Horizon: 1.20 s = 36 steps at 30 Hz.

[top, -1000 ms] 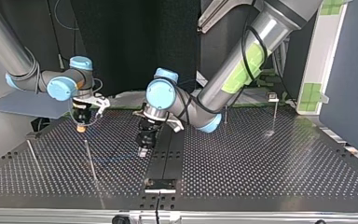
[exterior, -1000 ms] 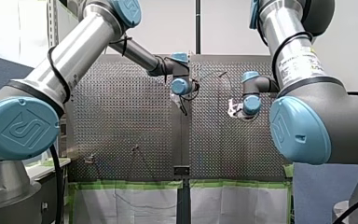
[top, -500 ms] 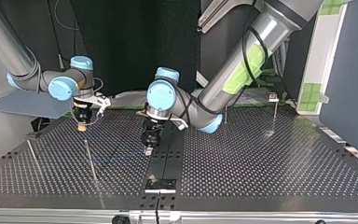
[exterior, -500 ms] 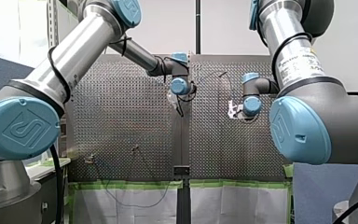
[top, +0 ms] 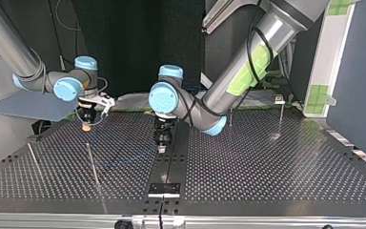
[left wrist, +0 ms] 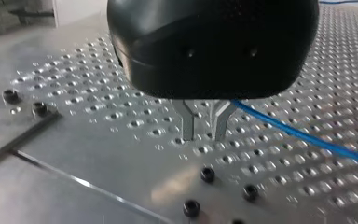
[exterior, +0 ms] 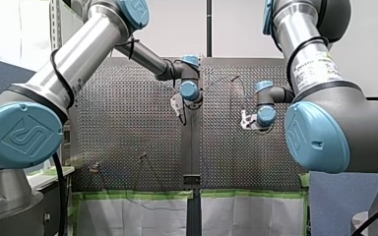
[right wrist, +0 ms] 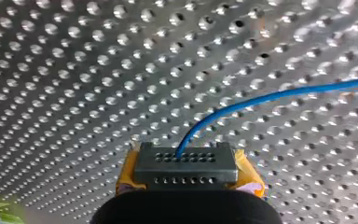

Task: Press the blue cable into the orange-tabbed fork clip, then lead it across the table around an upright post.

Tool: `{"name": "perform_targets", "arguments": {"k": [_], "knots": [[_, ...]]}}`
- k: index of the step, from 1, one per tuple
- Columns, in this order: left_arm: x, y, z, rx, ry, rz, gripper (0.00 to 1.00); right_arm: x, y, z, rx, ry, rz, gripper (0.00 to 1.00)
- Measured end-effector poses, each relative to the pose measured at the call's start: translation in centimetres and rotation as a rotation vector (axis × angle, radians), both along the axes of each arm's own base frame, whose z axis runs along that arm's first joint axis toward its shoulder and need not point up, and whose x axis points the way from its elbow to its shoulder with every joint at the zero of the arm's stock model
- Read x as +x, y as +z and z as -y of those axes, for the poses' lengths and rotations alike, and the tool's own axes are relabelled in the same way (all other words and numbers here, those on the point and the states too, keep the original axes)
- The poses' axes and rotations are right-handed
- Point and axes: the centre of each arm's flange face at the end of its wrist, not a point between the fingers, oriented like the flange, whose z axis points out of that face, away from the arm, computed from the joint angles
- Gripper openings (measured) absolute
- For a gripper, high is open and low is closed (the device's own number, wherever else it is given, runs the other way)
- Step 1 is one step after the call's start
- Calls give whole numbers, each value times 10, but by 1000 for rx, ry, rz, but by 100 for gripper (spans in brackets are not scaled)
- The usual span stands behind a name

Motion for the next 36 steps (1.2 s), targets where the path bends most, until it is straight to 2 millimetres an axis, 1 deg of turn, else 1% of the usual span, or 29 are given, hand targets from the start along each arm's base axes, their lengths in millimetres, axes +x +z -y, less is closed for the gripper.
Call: {"name": "perform_targets", "arguments": {"k": [2, 5, 12, 17, 18, 21, 26, 31, 36], "knots": [[-1, -4, -3, 12, 15, -16, 22, -1, -7, 1, 10, -3, -1, 0], [-1, -19, -7, 37, 42, -51, 22, -4, -23, 2, 30, -10, -4, 0], [-3, -67, -12, 111, 101, -150, 22, -8, -58, 3, 71, -21, -5, 0], [-4, -102, -16, 159, 140, -204, 22, -9, -75, 2, 91, -24, -10, 0], [-5, -111, -18, 170, 151, -217, 22, -9, -78, 2, 95, -24, -11, 0], [-7, -128, -26, 185, 179, -237, 22, -9, -87, 1, 104, -27, -14, 0], [-7, -145, -37, 178, 200, -247, 22, -7, -107, -2, 121, -26, -20, 0], [-10, -159, -47, 181, 212, -248, 22, -6, -135, -5, 139, -33, -25, 0], [-15, -174, -56, 193, 228, -250, 22, -10, -163, -6, 149, -54, -17, 0]]}}
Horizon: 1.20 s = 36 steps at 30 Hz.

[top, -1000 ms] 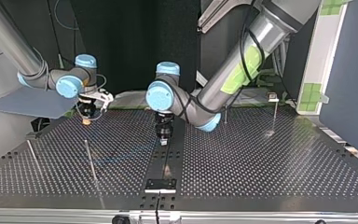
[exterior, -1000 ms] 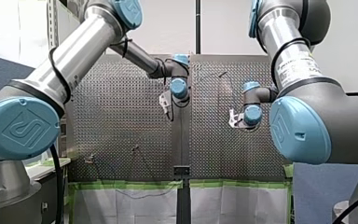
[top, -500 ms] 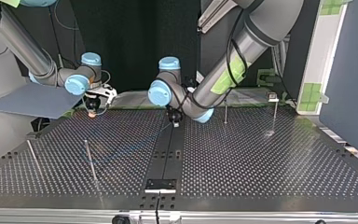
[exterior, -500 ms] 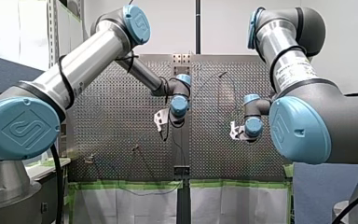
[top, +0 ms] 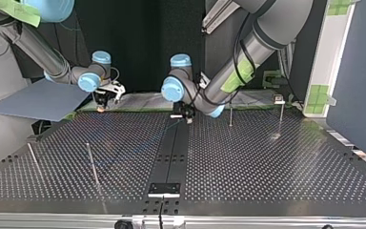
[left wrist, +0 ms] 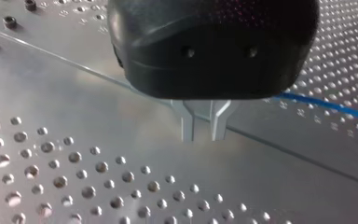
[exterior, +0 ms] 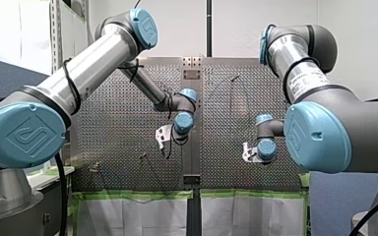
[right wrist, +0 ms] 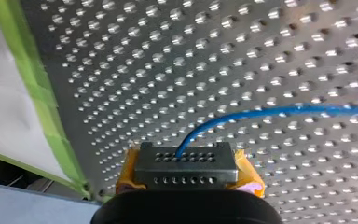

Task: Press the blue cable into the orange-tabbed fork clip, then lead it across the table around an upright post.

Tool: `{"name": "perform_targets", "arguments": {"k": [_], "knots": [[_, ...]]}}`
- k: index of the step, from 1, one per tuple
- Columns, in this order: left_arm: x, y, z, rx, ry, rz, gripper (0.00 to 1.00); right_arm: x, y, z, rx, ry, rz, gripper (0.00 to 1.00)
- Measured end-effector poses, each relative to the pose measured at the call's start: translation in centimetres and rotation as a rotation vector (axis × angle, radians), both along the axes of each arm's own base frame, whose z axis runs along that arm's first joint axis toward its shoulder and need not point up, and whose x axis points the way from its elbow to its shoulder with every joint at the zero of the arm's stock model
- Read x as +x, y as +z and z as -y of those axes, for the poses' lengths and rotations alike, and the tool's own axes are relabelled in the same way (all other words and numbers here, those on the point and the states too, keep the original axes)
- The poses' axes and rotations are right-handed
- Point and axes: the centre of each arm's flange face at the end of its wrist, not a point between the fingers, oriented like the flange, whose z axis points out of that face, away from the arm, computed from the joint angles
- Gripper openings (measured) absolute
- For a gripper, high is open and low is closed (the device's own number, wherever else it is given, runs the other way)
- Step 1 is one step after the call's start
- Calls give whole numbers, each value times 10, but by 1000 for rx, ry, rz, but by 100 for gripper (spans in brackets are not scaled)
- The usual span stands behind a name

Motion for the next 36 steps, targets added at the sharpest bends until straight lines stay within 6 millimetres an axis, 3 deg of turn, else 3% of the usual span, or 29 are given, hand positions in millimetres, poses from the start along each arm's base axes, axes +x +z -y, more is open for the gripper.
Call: {"name": "perform_targets", "arguments": {"k": [8, 27, 36], "knots": [[-9, -17, -10, 14, 4, -19, 22, -9, -41, 0, 4, -28, 34, 0], [-7, -18, -12, 22, -1, -22, 22, -33, -140, -7, 77, -72, 48, 0], [-7, -18, -13, 27, -1, -23, 22, -45, -168, -11, 124, -100, 52, 0]]}}
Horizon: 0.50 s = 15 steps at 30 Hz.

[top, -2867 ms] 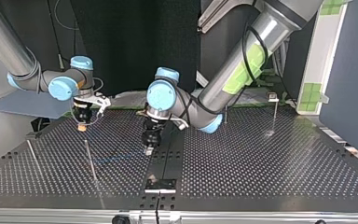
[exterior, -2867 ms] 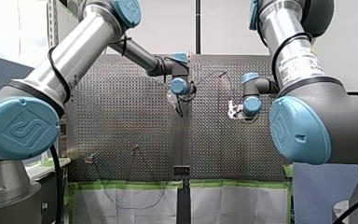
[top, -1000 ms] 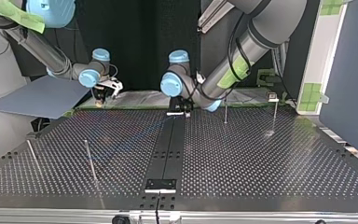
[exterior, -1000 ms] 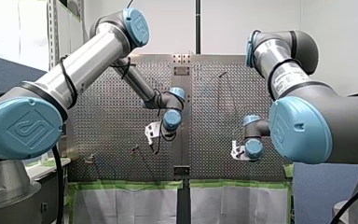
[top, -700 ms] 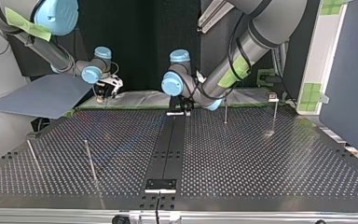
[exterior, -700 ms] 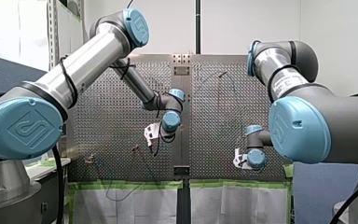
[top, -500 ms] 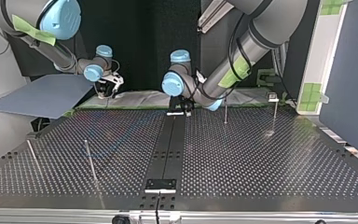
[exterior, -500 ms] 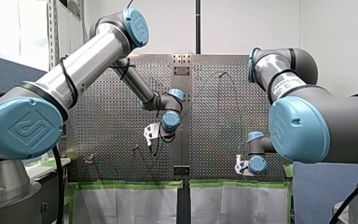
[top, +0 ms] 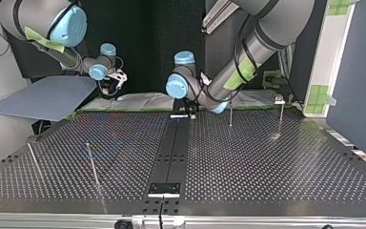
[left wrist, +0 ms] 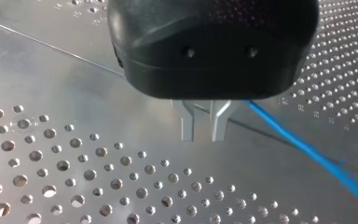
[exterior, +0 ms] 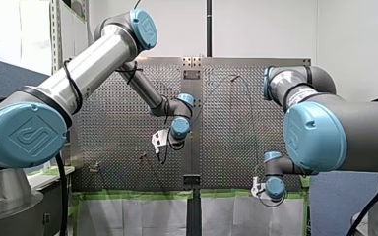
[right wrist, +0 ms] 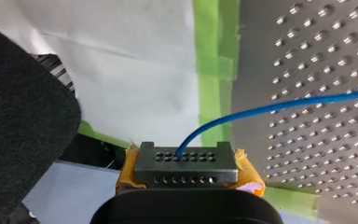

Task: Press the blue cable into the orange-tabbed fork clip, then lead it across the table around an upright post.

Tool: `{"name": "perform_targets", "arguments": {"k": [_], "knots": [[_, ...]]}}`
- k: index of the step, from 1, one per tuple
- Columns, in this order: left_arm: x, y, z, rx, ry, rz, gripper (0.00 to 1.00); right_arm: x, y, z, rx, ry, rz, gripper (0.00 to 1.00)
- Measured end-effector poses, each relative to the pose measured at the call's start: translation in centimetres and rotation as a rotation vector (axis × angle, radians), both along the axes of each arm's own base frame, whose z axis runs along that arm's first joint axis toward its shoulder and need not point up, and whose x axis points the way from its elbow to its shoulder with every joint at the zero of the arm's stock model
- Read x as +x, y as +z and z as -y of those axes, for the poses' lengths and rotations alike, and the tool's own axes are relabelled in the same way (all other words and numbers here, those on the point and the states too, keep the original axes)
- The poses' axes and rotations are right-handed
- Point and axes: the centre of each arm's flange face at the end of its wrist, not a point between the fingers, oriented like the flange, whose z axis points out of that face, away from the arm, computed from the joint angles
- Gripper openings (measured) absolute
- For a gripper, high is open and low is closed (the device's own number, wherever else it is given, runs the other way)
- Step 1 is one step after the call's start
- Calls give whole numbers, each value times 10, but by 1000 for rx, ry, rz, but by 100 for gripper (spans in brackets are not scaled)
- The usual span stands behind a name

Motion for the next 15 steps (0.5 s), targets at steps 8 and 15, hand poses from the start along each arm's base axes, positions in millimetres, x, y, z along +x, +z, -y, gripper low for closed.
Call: {"name": "perform_targets", "arguments": {"k": [8, 15], "knots": [[0, 0, 0, 4, -2, -1, 22, -9, -16, 0, 19, -16, 1, 0], [0, 0, 0, 7, -4, -2, 22, -12, -27, 4, 30, -21, -3, 0]]}}
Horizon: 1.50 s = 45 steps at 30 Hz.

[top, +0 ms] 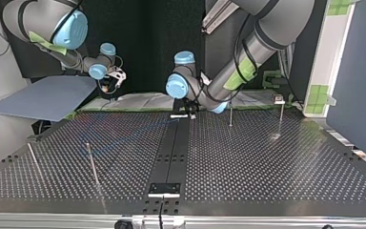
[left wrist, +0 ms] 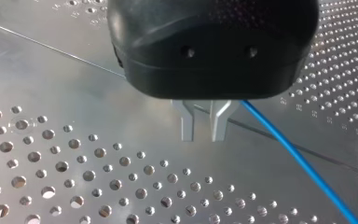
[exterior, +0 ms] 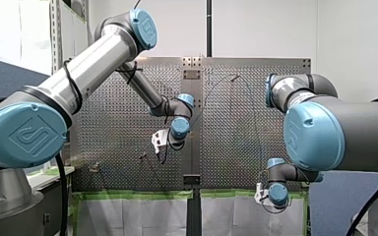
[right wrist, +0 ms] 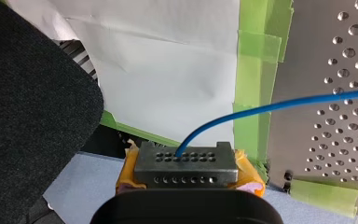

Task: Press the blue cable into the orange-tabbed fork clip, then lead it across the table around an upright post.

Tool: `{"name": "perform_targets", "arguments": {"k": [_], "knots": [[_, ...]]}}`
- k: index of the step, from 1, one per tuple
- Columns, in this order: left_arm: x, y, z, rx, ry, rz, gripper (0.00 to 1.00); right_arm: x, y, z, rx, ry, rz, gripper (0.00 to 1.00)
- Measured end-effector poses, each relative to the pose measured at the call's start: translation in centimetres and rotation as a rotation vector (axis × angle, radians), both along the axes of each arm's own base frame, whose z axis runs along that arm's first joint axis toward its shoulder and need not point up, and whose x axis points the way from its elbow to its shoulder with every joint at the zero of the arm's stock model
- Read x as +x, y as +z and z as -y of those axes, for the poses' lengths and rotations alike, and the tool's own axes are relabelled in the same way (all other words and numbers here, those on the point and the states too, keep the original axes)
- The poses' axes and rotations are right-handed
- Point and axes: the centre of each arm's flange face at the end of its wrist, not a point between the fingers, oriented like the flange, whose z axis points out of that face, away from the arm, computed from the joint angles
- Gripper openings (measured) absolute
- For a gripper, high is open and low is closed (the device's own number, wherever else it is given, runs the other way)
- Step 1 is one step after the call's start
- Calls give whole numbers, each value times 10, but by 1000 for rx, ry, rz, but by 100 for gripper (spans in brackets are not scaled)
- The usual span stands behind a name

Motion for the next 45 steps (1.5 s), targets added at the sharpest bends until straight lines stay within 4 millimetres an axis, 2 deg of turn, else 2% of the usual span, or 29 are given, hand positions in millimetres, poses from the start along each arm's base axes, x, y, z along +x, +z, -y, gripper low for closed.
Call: {"name": "perform_targets", "arguments": {"k": [5, 6, 7, 9, 10, 12, 13, 15, 16, 18, 35, 38, 45], "knots": [[0, 0, 0, 6, -3, -1, 22, 0, 0, 2, -2, -1, -1, 0], [0, 0, 0, 7, -5, -1, 27, 0, 0, 2, -2, 0, -1, 0], [0, 0, 1, 7, -9, -2, 27, 0, 0, 2, -2, 0, -1, 0], [0, 0, 1, 9, -19, -7, 38, 0, 0, 2, -2, 0, -2, 0], [-1, -1, 1, 11, -22, -11, 38, 0, 0, 2, -2, 1, -3, 0], [-2, -1, 0, 20, -27, -23, 61, 0, 0, 2, -2, 1, -3, 0], [-2, -2, 0, 24, -28, -29, 61, 0, 0, 2, -2, 2, -4, 0], [-3, -2, -2, 33, -27, -41, 87, 1, 0, 2, -3, 3, -5, 0], [-3, -2, -3, 37, -26, -46, 87, 1, 0, 2, -3, 4, -5, 0], [-3, -2, -5, 44, -19, -52, 100, 2, 0, 2, -3, 6, -5, 0], [-2, -6, -11, 63, -19, -77, 100, 5, 1, 1, -4, 13, -3, 0], [-1, -14, -16, 77, -13, -105, 100, 5, 0, 1, -3, 13, -3, 0], [-7, -55, -43, 105, 37, -186, 100, 5, 1, 1, -4, 14, -3, 0]]}}
